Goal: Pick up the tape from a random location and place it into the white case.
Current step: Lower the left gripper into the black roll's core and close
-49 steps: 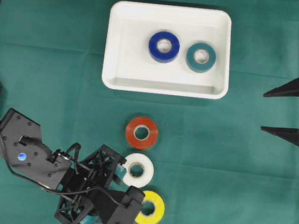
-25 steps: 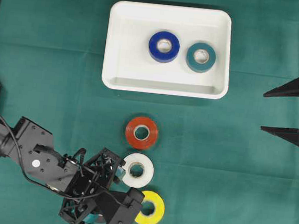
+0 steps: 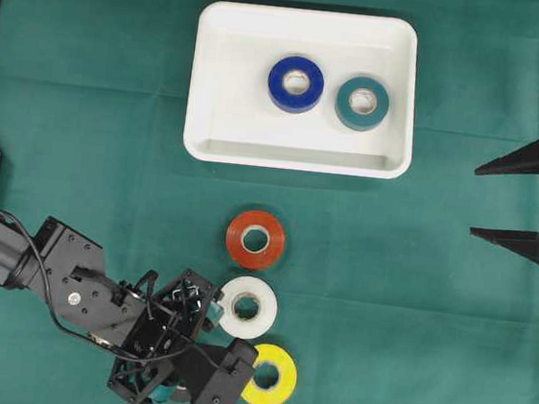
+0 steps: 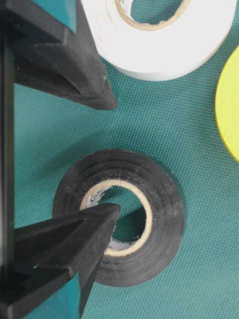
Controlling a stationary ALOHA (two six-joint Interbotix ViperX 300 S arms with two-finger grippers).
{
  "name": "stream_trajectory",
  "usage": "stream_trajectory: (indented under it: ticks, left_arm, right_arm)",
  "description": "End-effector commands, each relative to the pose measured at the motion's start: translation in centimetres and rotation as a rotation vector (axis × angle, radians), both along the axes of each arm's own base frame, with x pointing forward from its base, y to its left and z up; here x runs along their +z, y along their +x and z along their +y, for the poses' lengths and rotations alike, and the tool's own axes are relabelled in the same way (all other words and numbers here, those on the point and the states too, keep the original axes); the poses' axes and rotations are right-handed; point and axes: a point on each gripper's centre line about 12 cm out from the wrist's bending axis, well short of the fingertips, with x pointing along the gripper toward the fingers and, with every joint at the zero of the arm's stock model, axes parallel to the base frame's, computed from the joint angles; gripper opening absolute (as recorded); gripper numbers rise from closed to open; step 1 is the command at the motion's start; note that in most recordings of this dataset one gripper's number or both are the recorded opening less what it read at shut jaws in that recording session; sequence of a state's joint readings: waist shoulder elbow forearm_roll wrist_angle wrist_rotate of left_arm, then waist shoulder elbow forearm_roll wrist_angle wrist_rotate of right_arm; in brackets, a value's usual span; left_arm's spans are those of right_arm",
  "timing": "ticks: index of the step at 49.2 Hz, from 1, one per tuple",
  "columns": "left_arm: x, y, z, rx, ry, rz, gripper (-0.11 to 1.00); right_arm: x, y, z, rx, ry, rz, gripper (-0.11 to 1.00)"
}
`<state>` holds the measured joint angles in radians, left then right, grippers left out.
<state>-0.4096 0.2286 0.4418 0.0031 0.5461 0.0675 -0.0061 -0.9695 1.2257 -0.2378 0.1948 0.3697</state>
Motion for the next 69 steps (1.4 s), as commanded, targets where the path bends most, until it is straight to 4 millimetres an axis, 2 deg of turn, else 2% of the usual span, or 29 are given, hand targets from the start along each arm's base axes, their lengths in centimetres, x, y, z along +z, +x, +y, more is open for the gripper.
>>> stream_trajectory:
  ticks: [1, 11, 17, 20, 28, 30, 60, 69]
  left_arm:
    - [0.8, 0.4, -0.4, -0.006, -0.013, -0.031, 0.8]
    - [0.8, 0.4, -0.4, -0.006, -0.014, -0.034, 0.79]
    - [0.8, 0.4, -0.4, -0.006, -0.015, -0.035, 0.72]
    - [0.9, 0.5, -0.4, -0.006, -0.014, -0.033, 0.62]
    - [0.9, 0.5, -0.4, -0.003, -0.014, -0.031, 0.21]
    - [1.0, 0.5, -0.4, -0.003, -0.015, -0.032, 0.17]
    - [1.9, 0.9, -0.8, -0.006, -0.028, -0.056, 0.17]
    - [4.2, 0.9, -1.4, -0.018, -0.031, -0.062, 0.17]
  right_arm:
    - [0.9, 0.4, 0.0, -0.001, 0.0, -0.021, 0.87]
    - [0.9, 0.4, 0.0, -0.002, 0.0, -0.015, 0.87]
    - [0.8, 0.4, 0.0, -0.002, 0.0, -0.014, 0.87]
    - [0.9, 0.4, 0.0, -0.002, 0.0, -0.015, 0.87]
    - [0.9, 0.4, 0.0, -0.002, 0.0, -0.015, 0.87]
    - [0.9, 0.4, 0.0, -0.002, 0.0, -0.015, 0.87]
    - [0.8, 0.4, -0.1, -0.004, 0.0, -0.014, 0.86]
    - [0.8, 0.4, 0.0, -0.003, 0.001, -0.014, 0.86]
